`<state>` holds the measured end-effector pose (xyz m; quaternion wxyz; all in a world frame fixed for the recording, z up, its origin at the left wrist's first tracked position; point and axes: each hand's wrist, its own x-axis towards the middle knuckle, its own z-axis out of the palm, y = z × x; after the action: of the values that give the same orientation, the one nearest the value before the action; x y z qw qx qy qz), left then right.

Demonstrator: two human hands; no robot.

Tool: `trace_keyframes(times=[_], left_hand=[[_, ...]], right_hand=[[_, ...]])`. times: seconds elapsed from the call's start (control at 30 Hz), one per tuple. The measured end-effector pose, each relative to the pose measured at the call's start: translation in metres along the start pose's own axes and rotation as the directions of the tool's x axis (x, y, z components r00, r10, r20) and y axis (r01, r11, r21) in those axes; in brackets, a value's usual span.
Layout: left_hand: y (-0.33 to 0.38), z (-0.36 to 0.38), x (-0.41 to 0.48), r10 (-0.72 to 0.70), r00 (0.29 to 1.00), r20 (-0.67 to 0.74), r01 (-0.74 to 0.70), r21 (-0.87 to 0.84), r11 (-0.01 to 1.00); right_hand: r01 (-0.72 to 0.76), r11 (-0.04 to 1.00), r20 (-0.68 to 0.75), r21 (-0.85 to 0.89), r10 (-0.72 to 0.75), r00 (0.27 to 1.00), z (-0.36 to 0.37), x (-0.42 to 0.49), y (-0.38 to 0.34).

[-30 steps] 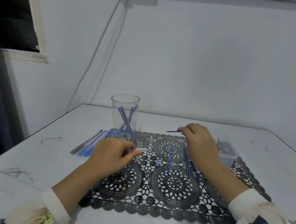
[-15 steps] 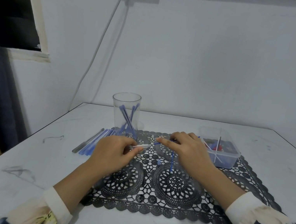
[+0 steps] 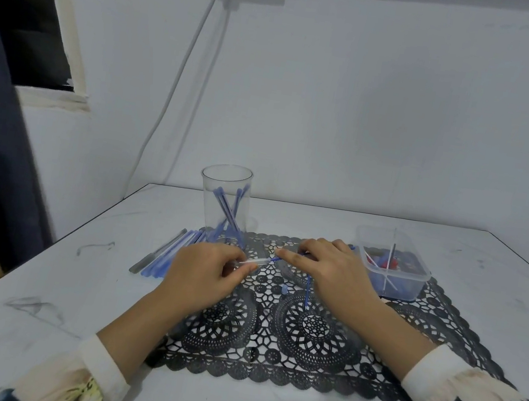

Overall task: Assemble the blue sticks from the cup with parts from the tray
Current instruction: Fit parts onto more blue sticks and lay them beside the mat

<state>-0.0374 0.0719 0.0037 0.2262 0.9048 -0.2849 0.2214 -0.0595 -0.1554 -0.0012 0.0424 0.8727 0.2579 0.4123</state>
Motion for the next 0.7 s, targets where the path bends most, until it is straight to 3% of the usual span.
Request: trace_keyframes(times=[0.4,0.5,0.6,0.7], left_hand=[[0.003,0.003,-0.001,0.052,0.998,-0.03,-0.052,-0.001,0.999],[0.005,0.003,-0.002,0.075,0.996,-0.045,-0.076,-0.006,0.997],[0.005,0.002,-0.002,0.075,0.996,-0.057,-0.075,0.0,0.997],[0.005,0.002,-0.002,0.08,0.995,-0.055,-0.079,0.017,0.997]], right_hand=[[-0.022,0.988,0.02,0.151,0.019,1.0,0.0,-0.002,-0.009],[-0.096,0.983,0.061,0.156,0.087,0.994,0.0,-0.002,-0.014],[-0.207,0.962,0.015,0.178,0.208,0.978,-0.003,0.0,-0.016],[-0.271,0.96,0.008,0.068,0.271,0.962,-0.008,0.001,-0.017]])
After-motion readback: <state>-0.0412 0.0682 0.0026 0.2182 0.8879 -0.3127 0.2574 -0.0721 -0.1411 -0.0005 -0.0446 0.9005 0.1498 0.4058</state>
